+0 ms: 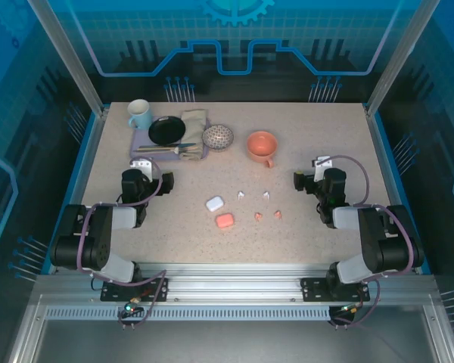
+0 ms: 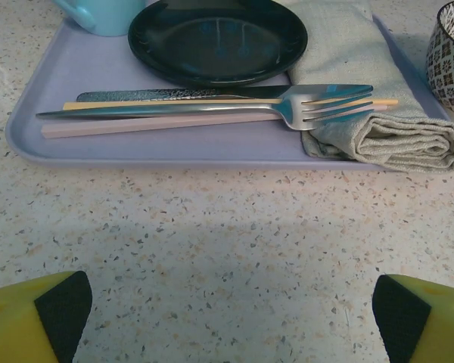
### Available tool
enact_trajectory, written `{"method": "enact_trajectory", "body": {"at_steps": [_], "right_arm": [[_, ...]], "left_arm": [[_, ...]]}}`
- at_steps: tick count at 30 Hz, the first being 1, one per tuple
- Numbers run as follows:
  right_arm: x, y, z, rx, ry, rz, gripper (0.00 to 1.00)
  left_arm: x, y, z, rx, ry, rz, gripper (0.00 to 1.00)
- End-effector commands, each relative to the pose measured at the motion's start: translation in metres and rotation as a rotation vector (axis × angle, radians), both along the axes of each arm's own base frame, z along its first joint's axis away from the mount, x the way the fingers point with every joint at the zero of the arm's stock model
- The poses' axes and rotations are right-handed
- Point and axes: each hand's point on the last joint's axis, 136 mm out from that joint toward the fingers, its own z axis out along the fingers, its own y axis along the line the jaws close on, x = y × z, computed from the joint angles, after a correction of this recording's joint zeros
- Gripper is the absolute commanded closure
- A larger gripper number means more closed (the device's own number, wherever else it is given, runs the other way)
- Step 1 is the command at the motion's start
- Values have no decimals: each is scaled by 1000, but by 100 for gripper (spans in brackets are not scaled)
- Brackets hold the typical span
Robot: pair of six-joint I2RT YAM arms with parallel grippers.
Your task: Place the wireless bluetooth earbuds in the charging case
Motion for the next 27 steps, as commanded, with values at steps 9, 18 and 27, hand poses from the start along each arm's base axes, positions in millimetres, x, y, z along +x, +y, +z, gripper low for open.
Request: {"method": "enact_trajectory", "body": {"at_steps": [9, 18, 27], "right_arm": [[12, 4, 15, -20, -59, 6, 0], [12, -2, 19, -11, -57, -30, 0], [-9, -15, 90, 189, 92, -211, 0]], "left_arm": [[13, -9, 19, -36, -64, -24, 1], [13, -8, 18, -35, -66, -21, 1], [16, 13, 75, -126, 93, 169, 1]]}}
